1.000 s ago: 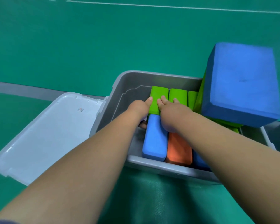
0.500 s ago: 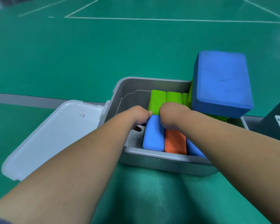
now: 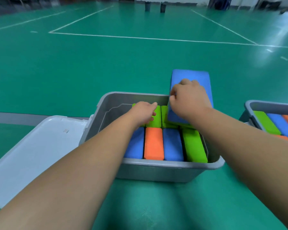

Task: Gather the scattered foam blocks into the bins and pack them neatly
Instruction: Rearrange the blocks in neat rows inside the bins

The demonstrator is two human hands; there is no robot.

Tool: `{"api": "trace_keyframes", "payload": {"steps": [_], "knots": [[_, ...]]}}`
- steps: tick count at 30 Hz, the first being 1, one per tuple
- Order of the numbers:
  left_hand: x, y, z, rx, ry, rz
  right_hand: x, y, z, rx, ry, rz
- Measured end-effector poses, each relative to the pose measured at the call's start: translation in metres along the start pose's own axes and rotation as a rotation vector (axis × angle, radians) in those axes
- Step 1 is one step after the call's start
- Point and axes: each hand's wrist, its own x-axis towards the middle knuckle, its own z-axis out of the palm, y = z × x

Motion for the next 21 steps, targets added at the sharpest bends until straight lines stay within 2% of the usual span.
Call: {"api": "trace_keyframes", "payload": {"steps": [3, 5, 7, 9, 11, 14, 17, 21], "knots": [[-0.005, 0.009, 0.021, -0.169, -0.136, -0.061, -0.006, 0.030, -0.001, -0.075, -0.044, 0.165], [-0.007, 0.017, 0.030, -0.170, -0.171, -0.062, -0.009, 0.041, -0.001, -0.061, -0.100, 0.331], [-0.008, 0.025, 0.035, -0.140, -0.151, -0.045, -0.009, 0.048, 0.002, 0.029, -0.191, 0.502], [-0.008, 0.030, 0.037, -0.199, -0.150, -0.038, -0.011, 0.053, 0.004, 0.194, -0.255, 0.554], [-0.012, 0.032, 0.034, -0.293, -0.155, -0.045, -0.012, 0.054, 0.005, 0.294, -0.226, 0.512], [-0.019, 0.033, 0.020, -0.398, -0.159, -0.032, -0.011, 0.045, 0.000, 0.335, -0.087, 0.399], [-0.025, 0.029, -0.014, -0.514, -0.123, -0.044, -0.005, 0.024, -0.008, 0.530, -0.003, 0.289], [-0.050, 0.010, -0.070, -0.455, -0.149, -0.078, 0.004, -0.007, -0.009, 0.778, 0.011, 0.137]]}}
